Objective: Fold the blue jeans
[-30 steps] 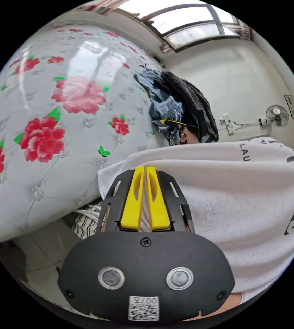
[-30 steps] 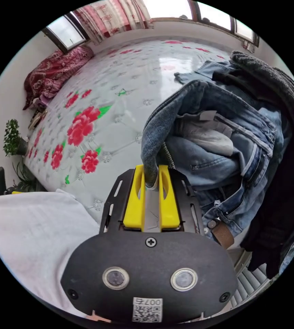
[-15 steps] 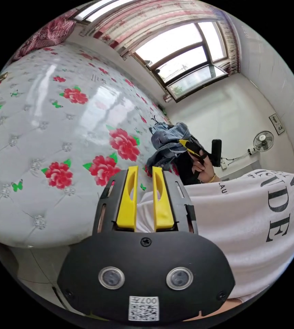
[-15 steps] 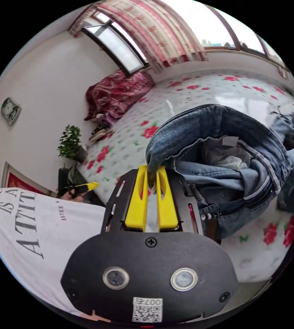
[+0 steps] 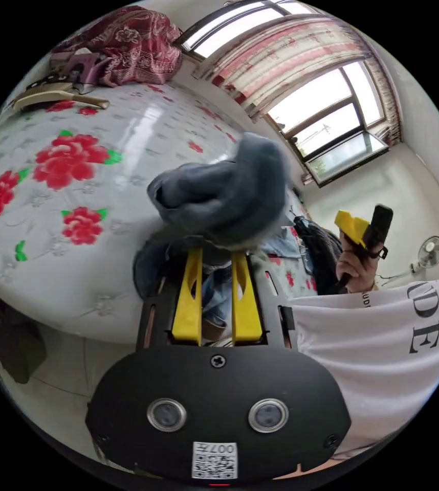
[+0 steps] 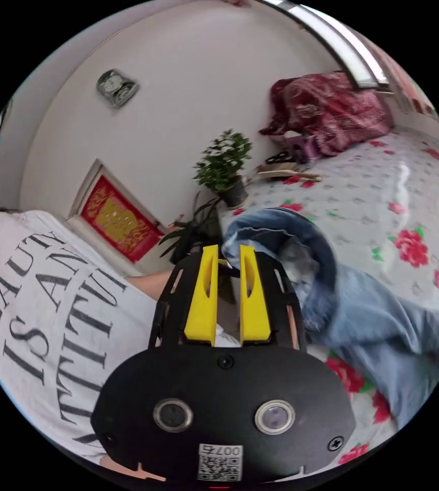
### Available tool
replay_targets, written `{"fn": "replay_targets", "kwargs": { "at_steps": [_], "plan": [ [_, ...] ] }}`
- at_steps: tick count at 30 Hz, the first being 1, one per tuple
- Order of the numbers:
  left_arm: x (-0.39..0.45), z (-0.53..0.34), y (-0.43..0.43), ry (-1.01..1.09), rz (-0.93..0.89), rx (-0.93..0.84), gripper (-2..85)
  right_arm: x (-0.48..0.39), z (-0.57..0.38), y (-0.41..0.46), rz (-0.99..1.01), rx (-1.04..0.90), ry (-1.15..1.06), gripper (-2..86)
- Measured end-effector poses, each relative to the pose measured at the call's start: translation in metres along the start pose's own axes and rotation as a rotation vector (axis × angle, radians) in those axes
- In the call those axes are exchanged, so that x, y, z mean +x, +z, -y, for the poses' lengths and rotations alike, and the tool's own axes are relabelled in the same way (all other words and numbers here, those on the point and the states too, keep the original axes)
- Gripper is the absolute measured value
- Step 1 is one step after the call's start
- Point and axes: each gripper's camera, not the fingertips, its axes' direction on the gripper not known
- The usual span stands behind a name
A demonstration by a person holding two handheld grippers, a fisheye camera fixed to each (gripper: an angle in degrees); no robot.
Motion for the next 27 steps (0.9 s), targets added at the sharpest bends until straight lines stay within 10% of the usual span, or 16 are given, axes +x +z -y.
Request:
{"fn": "replay_targets", "kwargs": {
  "at_steps": [13, 27],
  "plan": [
    [0.032, 0.018, 0.010, -0.012, 0.006, -0.100, 13.8, 0.178, -0.169, -0.159, -0.731, 0.242, 0.958, 6.7],
    [0.106, 0.085, 0.104, 0.059, 0.191, -0.281, 5.6, 0.292, -0.189, -0.172, -0.704, 0.358, 1.314, 0.6]
  ]
}}
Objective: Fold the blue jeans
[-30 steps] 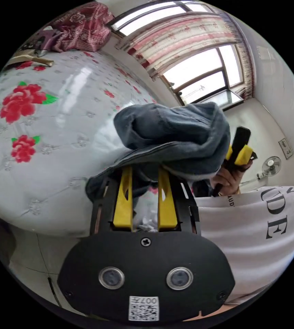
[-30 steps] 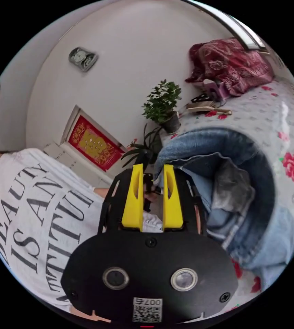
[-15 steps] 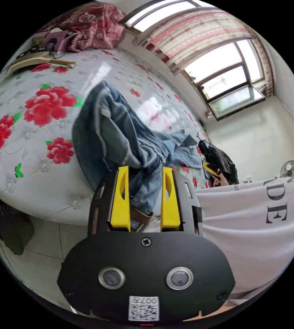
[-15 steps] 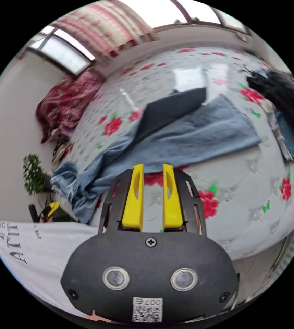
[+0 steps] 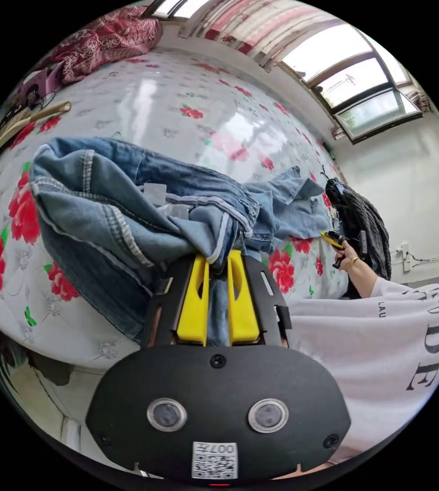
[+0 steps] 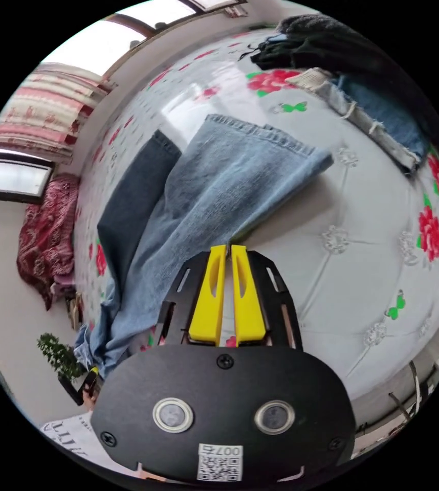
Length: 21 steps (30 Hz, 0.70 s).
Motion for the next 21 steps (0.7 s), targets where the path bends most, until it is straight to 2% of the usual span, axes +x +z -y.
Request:
{"fn": "replay_targets", "kwargs": {
  "at_steps": [3, 8, 13, 15, 17, 20, 21],
  "plan": [
    [0.001, -0.004, -0.019, -0.001, -0.002, 0.032, 5.3, -0.015, -0.009, -0.011, 0.047, 0.047, -0.068, 0.0],
    [0.001, -0.021, -0.053, 0.082, -0.006, 0.041, 5.1, -0.041, -0.054, -0.095, 0.234, 0.292, -0.131, -0.2],
    [0.003, -0.035, -0.093, 0.183, -0.086, 0.031, 5.4, -0.134, -0.141, -0.241, 0.147, 0.545, -0.514, 0.0],
    [0.000, -0.032, -0.097, 0.192, -0.123, 0.000, 6.2, -0.165, -0.150, -0.264, 0.052, 0.522, -0.624, 0.2],
    [-0.006, -0.025, -0.085, 0.165, -0.107, 0.026, 7.3, -0.187, -0.135, -0.257, -0.023, 0.412, -0.642, 0.6],
    [-0.018, -0.008, -0.041, 0.048, -0.135, 0.035, 8.7, -0.195, -0.089, -0.184, -0.168, 0.299, -0.568, 2.5],
    [-0.017, -0.005, -0.032, 0.018, -0.145, 0.043, 9.2, -0.188, -0.070, -0.145, -0.217, 0.188, -0.518, 3.6]
  ]
}}
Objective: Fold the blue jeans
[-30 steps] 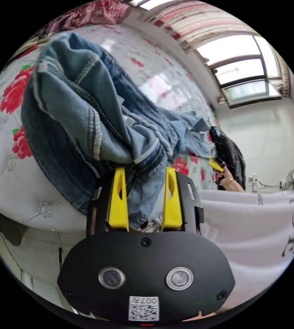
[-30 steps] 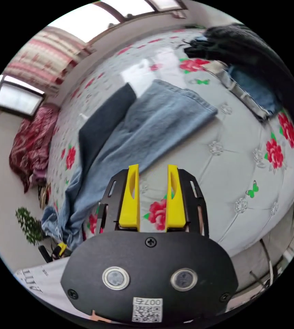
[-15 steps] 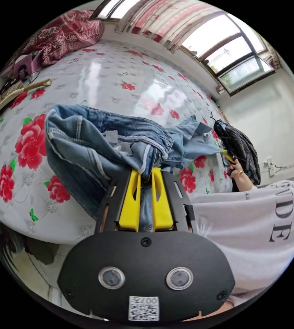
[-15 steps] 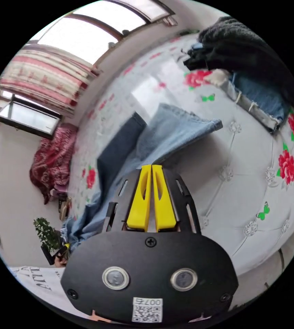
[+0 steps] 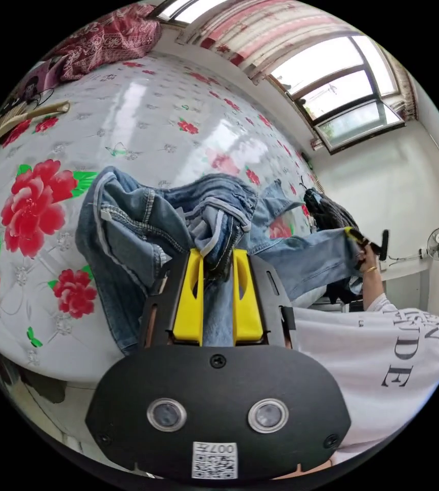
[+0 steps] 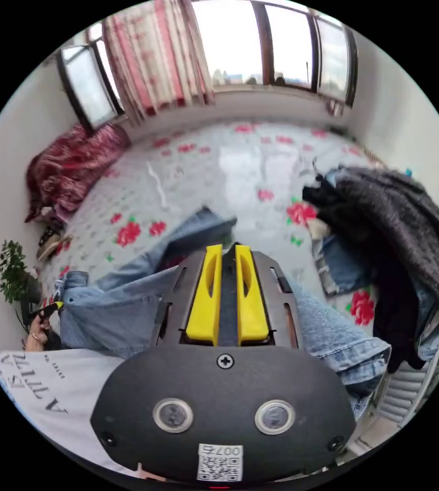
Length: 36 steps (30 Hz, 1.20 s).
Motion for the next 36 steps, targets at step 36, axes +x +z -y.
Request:
{"fn": "replay_targets", "kwargs": {
  "at_steps": [36],
  "plan": [
    [0.052, 0.116, -0.135, -0.007, -0.018, 0.439, -0.9, 0.099, -0.014, -0.059, 0.451, 0.333, 0.330, -0.3]
  ]
}}
